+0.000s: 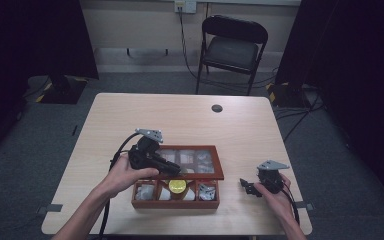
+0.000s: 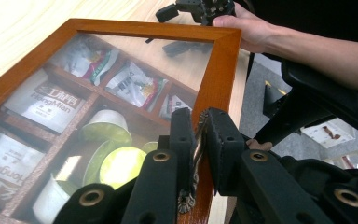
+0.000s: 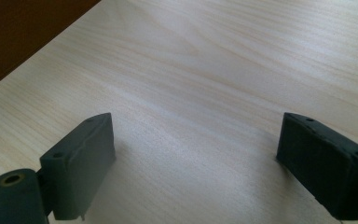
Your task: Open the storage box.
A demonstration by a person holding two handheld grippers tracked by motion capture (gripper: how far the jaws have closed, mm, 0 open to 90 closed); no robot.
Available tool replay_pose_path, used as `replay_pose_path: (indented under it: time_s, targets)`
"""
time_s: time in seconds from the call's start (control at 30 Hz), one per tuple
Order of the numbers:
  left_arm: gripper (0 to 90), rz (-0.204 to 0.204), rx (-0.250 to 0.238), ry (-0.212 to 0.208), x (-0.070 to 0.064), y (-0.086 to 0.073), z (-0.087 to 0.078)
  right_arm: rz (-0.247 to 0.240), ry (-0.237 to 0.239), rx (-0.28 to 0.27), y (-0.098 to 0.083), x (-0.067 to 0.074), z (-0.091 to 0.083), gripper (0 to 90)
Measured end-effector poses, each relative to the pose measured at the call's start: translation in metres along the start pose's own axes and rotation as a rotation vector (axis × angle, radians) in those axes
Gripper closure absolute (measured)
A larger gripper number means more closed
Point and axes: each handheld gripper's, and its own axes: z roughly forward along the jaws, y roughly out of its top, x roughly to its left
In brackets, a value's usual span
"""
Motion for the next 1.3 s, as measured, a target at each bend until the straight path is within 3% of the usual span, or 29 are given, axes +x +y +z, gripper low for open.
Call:
replay_pose_path:
  time_s: [0.2, 0.33, 0.63, 0.8, 1.03, 1.3]
  targets:
    - [81.2, 0.006, -0.028, -0.001, 0.002, 0.007, -0.006, 0.0, 0.0, 0.0, 0.0, 0.0, 0.0, 10.4]
    - [81.1, 0.013, -0.001, 0.011, 0.002, 0.013, -0.006, 0.0, 0.0, 0.0, 0.0, 0.0, 0.0, 10.4]
    - [81.1, -0.017, 0.027, 0.019, 0.004, 0.026, -0.011, 0.0, 0.0, 0.0, 0.0, 0.0, 0.0, 10.4]
    - [81.2, -0.024, 0.041, -0.007, 0.009, 0.032, -0.012, 0.002, 0.0, -0.001, 0.0, 0.0, 0.0, 10.4]
    - [81.4, -0.031, 0.011, -0.03, 0.015, 0.036, -0.016, 0.002, -0.001, -0.001, 0.0, 0.0, 0.0, 10.4]
    - [81.4, -0.037, 0.0, -0.023, 0.016, 0.038, -0.019, 0.003, -0.002, 0.0, 0.0, 0.0, 0.0, 10.4]
